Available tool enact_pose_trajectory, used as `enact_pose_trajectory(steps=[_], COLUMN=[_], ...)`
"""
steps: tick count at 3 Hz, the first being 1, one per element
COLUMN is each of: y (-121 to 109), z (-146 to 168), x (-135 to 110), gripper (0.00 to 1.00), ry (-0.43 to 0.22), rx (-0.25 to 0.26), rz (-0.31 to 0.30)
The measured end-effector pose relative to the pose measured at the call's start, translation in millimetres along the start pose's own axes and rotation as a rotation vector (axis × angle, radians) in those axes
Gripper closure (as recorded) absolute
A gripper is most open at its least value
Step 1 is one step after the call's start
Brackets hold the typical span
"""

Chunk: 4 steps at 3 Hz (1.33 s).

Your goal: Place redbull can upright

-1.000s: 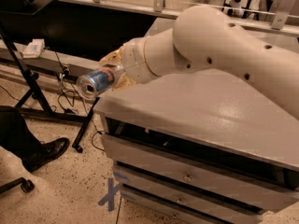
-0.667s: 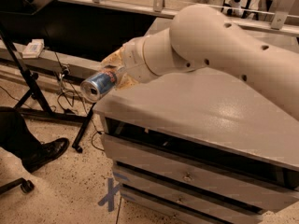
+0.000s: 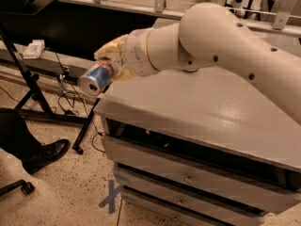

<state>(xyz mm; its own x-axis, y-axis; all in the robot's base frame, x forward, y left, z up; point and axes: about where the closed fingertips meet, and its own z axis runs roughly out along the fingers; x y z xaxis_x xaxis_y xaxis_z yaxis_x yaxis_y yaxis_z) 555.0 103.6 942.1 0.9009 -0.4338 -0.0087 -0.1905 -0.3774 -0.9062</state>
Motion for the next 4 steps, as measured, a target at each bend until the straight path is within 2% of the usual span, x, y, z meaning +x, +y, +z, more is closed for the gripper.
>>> enact_pose_trajectory(steps=[1, 2, 3, 4], y=[-27, -33, -35, -46], z=[0, -8, -8, -9], x=[2, 13, 21, 14], gripper=[1.00, 1.00, 1.00, 1.00], ry=[-0.027, 0.082, 0.127, 0.118], rx=[0.094, 0.089, 0.078, 0.114], rz=[-0.200, -0.496, -0.624, -0.704])
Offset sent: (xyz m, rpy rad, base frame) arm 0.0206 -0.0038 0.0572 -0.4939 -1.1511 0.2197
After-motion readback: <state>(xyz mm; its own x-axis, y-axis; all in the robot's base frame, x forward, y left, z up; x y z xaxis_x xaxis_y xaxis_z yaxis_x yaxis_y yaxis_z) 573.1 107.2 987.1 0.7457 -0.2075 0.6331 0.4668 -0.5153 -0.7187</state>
